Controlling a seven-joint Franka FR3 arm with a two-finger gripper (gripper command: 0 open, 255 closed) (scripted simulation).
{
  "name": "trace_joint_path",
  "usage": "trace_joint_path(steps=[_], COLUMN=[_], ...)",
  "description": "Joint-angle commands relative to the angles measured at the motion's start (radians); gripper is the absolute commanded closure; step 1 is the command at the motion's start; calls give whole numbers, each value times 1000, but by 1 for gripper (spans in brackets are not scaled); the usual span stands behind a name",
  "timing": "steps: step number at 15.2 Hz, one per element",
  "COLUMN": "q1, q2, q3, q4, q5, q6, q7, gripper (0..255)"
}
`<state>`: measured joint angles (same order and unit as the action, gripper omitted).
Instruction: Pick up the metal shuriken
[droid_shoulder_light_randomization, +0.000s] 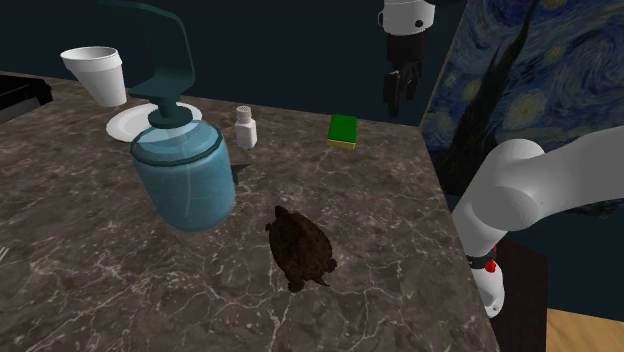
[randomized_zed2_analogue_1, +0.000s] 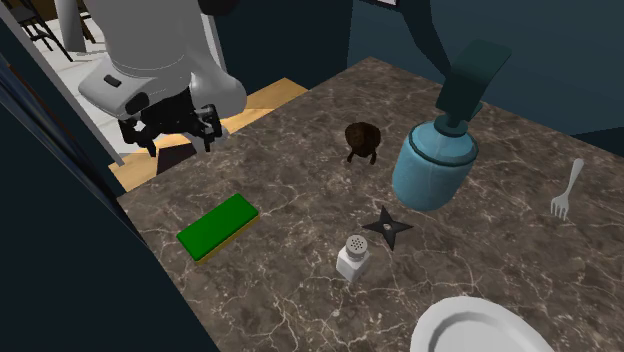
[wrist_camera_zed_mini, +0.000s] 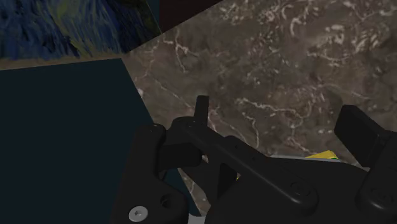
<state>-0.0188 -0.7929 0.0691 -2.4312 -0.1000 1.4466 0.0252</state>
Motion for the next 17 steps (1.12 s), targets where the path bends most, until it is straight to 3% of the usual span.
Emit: trace_joint_path(steps=[1, 10, 17], q1=[0, -6, -42], q2=[0, 32, 154], q3=[0, 214, 389], q4=[0, -20, 47], q5=[0, 245, 372], q6=[0, 118, 263], q7=[0, 428, 749], gripper=[0, 0, 0])
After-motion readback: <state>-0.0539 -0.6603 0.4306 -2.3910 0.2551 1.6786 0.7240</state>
